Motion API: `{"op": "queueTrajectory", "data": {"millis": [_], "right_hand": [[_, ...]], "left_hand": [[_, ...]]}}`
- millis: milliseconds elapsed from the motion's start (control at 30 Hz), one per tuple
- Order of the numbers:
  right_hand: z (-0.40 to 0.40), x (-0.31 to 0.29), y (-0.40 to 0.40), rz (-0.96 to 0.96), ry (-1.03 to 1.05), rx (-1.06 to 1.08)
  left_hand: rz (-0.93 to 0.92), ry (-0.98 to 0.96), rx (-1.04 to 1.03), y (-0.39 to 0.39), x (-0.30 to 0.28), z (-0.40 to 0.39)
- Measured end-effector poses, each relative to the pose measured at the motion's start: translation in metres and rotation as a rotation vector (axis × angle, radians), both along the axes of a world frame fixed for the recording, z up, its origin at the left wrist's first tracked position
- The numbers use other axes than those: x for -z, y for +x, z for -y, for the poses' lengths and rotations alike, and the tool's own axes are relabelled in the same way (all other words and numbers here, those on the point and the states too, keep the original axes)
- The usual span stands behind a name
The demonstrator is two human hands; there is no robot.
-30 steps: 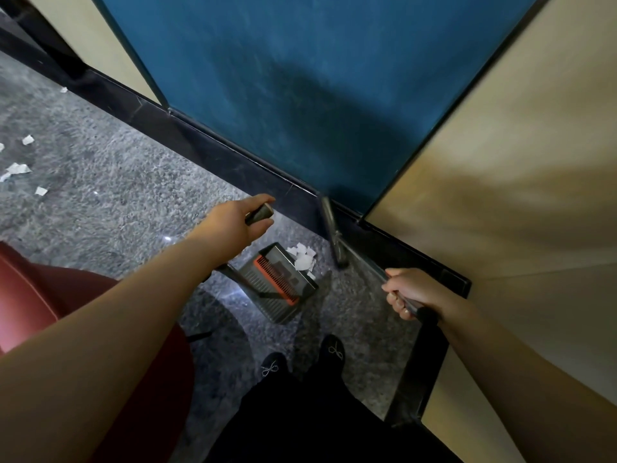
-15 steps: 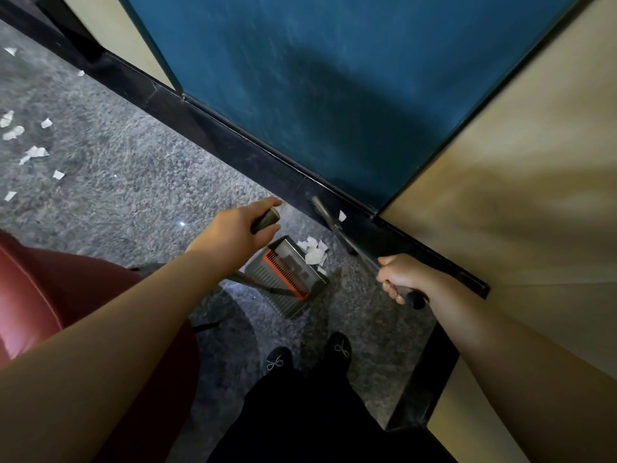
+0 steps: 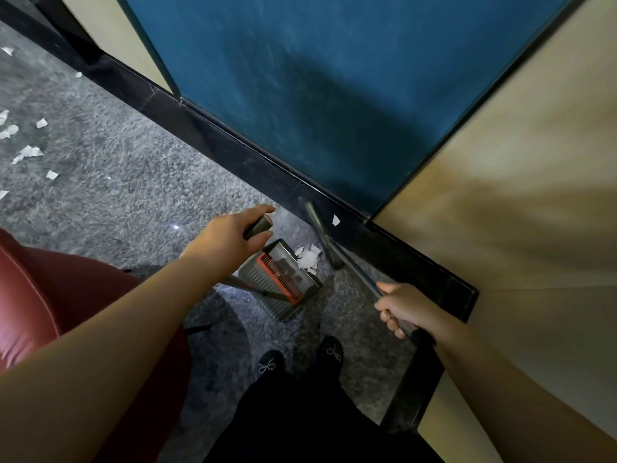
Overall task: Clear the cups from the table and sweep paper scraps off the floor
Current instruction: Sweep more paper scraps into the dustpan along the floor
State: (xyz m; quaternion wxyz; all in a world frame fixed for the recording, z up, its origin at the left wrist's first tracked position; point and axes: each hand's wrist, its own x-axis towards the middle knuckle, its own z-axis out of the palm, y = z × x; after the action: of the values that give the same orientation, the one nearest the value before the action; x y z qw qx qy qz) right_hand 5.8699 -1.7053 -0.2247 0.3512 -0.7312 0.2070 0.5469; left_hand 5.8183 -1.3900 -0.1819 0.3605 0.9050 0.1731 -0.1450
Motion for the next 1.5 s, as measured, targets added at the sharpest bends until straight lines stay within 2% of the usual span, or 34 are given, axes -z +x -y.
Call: {"op": "queueTrajectory", "data": {"millis": [167,333,500,700,867,1200,1367,1500], "right_hand": [[0.007,-0.020,0.022,0.088,-0.086,-0.009],[0.011,-0.026,0.038,0.025,-0.191,-0.112],[0.021,-0.007,0.033,0.093,-0.208,-0.151],[0.004,0.010,0.034,0.030,-0.218,-0.362],[-0.012,0.003,0.031,0.006,-0.143,-0.437],[-0.007,-0.017,0.018,0.054,-0.077,-0.207],[-0.006,0.003,0.043,0.073,-0.084,-0.217],[-0.016,0.028,0.049,0.003,-0.055,-0.166]], "left_hand": [[0.018,-0.010,-0.006,0.009,-0.002,0.002],[0.013,-0.015,-0.045,0.019,-0.004,0.008],[0.041,-0.039,-0.106,0.025,-0.003,0.008],[0.042,-0.032,-0.108,0.029,0.001,0.014],[0.043,-0.036,-0.124,0.026,0.001,0.011],[0.046,-0.011,-0.144,0.012,0.000,-0.006],[0.027,-0.017,-0.113,0.015,-0.001,-0.012],[0.040,-0.001,-0.098,0.019,-0.001,-0.006]]}}
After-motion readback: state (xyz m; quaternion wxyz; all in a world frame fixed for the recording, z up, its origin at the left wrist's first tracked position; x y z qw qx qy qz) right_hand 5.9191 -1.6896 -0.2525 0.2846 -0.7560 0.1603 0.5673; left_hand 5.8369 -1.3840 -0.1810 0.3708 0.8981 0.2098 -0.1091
